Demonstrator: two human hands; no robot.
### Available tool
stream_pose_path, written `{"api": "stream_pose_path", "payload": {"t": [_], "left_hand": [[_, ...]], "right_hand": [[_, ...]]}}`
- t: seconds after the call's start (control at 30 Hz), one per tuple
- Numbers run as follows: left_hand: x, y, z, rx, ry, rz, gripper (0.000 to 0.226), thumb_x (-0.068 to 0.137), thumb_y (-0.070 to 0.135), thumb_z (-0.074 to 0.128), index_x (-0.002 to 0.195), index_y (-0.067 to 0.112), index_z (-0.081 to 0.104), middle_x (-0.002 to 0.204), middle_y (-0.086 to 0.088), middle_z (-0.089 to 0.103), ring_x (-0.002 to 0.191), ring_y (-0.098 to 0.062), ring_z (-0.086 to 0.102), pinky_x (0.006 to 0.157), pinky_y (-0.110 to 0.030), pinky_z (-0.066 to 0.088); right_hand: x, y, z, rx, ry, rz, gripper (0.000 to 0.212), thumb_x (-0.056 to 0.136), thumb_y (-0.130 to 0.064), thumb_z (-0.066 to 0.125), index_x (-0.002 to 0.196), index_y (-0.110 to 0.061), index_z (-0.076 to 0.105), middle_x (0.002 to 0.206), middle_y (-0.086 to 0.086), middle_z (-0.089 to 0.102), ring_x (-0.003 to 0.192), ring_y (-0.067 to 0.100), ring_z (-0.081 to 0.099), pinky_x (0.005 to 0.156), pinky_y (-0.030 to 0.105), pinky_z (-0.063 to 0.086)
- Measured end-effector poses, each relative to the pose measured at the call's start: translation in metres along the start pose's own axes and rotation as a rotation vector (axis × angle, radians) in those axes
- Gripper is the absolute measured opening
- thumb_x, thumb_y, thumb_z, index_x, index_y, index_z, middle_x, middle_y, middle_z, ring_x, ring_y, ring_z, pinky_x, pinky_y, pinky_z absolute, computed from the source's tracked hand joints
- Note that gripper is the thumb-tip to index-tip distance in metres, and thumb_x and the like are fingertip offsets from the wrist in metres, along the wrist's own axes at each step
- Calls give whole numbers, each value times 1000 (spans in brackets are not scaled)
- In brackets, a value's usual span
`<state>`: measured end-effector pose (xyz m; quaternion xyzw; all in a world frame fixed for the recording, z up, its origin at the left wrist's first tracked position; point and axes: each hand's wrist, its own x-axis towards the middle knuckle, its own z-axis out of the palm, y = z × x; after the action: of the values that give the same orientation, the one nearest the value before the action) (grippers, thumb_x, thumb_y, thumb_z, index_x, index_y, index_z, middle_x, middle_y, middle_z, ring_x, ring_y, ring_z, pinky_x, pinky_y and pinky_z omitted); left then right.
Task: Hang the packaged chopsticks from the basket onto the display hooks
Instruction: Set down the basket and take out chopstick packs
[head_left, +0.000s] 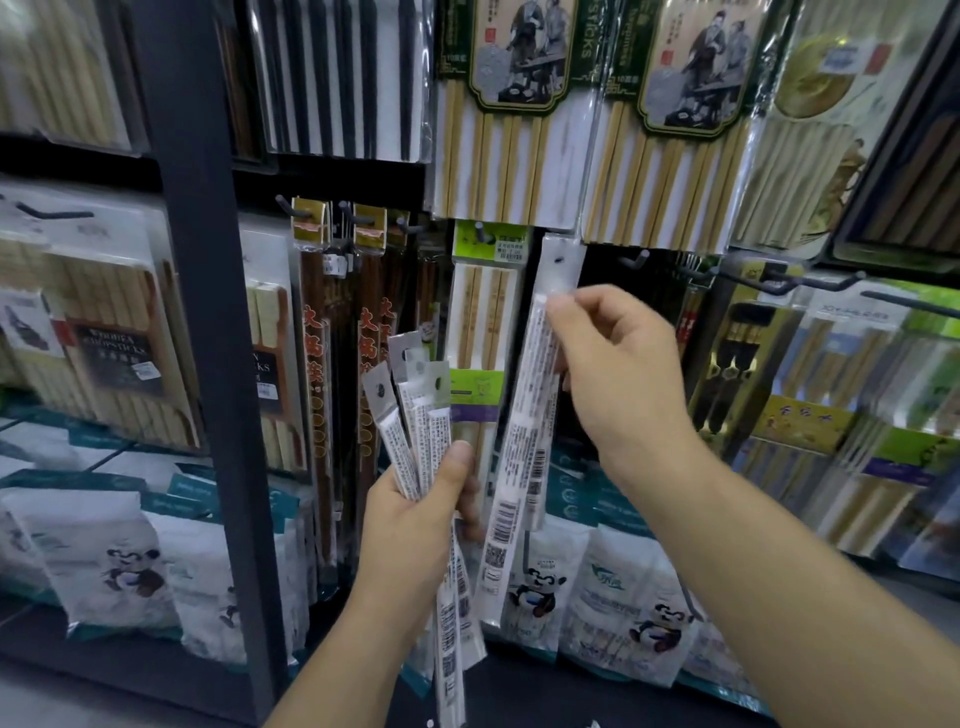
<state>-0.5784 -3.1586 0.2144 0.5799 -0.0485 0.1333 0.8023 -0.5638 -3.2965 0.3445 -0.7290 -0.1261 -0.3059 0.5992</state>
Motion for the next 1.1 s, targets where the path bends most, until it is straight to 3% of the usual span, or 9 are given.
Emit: {"api": "stream_pose_path", "payload": {"t": [0.13, 0.3, 0.43, 0.57, 0.63, 0.77, 0.87, 1.0, 1.1], "left_hand": [[0, -1, -2, -4, -27, -32, 52, 72, 67, 73, 70, 16, 68, 60, -5, 60, 49, -16, 55, 48, -27, 49], [1, -1, -2, -17, -9, -44, 81, 62, 83, 75, 82, 6, 65, 61, 0, 59, 48, -11, 52, 46, -23, 46], [2, -1, -2, -6, -16, -48, 80, 59, 88, 73, 84, 12, 69, 62, 1, 60, 50, -10, 52, 45, -24, 45], [2, -1, -2, 3, -20, -46, 82, 59, 87, 73, 83, 10, 66, 62, 0, 59, 50, -11, 52, 45, -25, 44], [1, 0, -2, 3, -29, -37, 79, 60, 88, 72, 83, 12, 67, 62, 3, 59, 50, -10, 51, 45, -24, 43], [-1, 0, -1, -51, -74, -30, 52, 77, 79, 62, 82, 28, 73, 64, 7, 53, 50, -7, 45, 44, -21, 39], [-1, 1, -1, -68, -89, -69, 48, 83, 72, 56, 87, 27, 72, 66, 7, 53, 51, -6, 45, 44, -21, 38], [-1, 0, -1, -130, -91, -113, 41, 94, 59, 60, 97, 21, 71, 70, 3, 56, 52, -8, 46, 44, -24, 37], [-2, -1, 1, -202, -139, -114, 34, 89, 41, 58, 102, 13, 73, 72, -3, 58, 52, -11, 47, 43, -26, 37]], "right_hand": [[17, -7, 1, 20, 53, 62, 33, 101, -28, 61, 84, -1, 66, 61, -2, 48, 55, 6, 43, 50, 20, 40], [25, -6, 4, 37, 78, 134, 38, 101, -29, 61, 84, 5, 62, 63, 3, 43, 56, 11, 39, 50, 21, 38], [28, -8, 6, 43, 75, 154, 39, 101, -26, 60, 90, 11, 58, 70, 6, 43, 62, 18, 36, 54, 27, 35], [29, -8, 8, 14, 80, 143, 40, 100, -25, 60, 83, 11, 53, 60, 3, 36, 55, 14, 33, 48, 21, 33], [29, -5, 8, -22, 93, 143, 40, 100, -25, 60, 76, 7, 51, 53, -6, 33, 51, 11, 29, 48, 19, 33], [25, 4, 5, -131, 119, 113, 41, 100, -30, 61, 64, -12, 51, 46, -15, 36, 46, 3, 33, 54, 20, 37], [15, 11, 4, -178, 145, 82, 34, 98, -41, 63, 79, -13, 62, 62, -14, 52, 54, -1, 46, 56, 11, 39], [-11, 22, 3, -252, 140, 81, 21, 95, -37, 68, 89, -21, 56, 87, -3, 59, 67, -1, 51, 61, 15, 43], [-28, 26, 8, -233, -37, 110, 12, 94, -32, 71, 88, -24, 64, 83, -5, 64, 70, -3, 57, 61, 12, 46]]}}
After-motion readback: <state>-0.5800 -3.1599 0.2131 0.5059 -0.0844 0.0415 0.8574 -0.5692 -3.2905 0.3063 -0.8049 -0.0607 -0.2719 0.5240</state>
